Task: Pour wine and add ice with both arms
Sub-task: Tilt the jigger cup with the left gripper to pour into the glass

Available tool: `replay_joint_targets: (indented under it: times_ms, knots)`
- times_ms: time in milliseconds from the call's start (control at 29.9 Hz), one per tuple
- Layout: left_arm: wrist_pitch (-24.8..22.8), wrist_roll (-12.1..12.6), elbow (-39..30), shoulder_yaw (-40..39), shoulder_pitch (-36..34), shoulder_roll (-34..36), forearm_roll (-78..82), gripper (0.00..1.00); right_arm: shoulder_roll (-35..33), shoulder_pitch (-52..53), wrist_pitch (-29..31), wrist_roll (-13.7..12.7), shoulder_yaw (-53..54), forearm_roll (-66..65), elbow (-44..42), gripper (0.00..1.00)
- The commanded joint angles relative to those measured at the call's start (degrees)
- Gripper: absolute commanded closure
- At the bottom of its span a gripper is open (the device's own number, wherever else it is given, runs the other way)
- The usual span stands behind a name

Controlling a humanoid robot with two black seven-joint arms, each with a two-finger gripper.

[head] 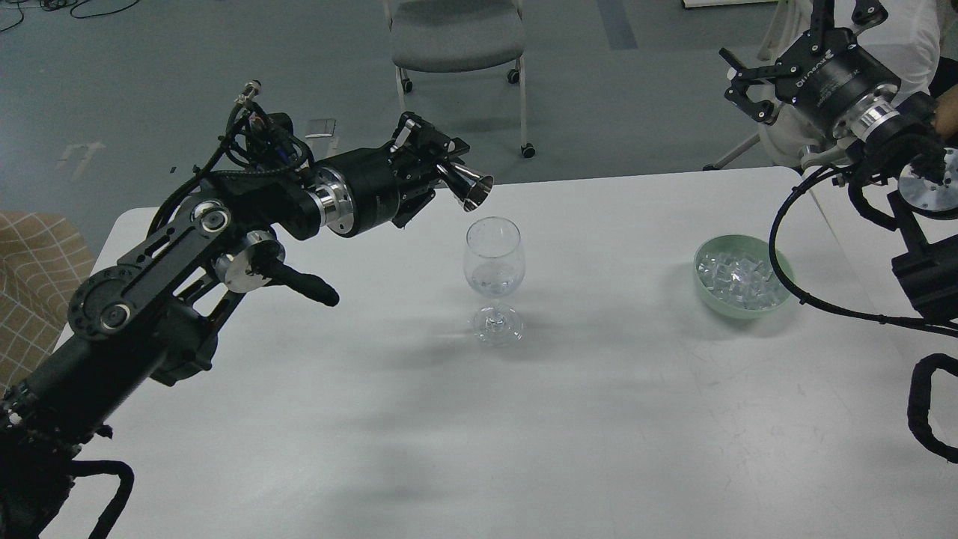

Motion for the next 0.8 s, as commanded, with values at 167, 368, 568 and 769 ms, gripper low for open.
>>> replay_joint_targets:
  times_ms: [167, 368, 568, 769]
  knots:
    - [-0.16, 0.14, -3.05, 0.01, -0.13, 0.73, 0.97, 1.00, -0.27, -0.17, 0.00, 0.04, 0.14, 0.09, -0.16, 0.00]
    - [-0.25, 0.06, -3.32, 0.01, -0.31, 0.29, 3.09, 1.00, -0.10, -0.52, 0.00, 0.04, 0.94, 0.09, -0.16, 0.00]
    - [-0.25, 0.06, -3.32, -0.43, -0.49, 0.55, 2.91, 1.00, 0.17, -0.43, 0.00, 0.04, 0.94, 0.09, -0.08, 0.00]
    - [-0.16, 0.32, -3.23, -4.56, 0.39, 0.64, -3.85, 1.00, -0.01, -0.43, 0.00, 0.04, 1.20, 0.09, -0.08, 0.00]
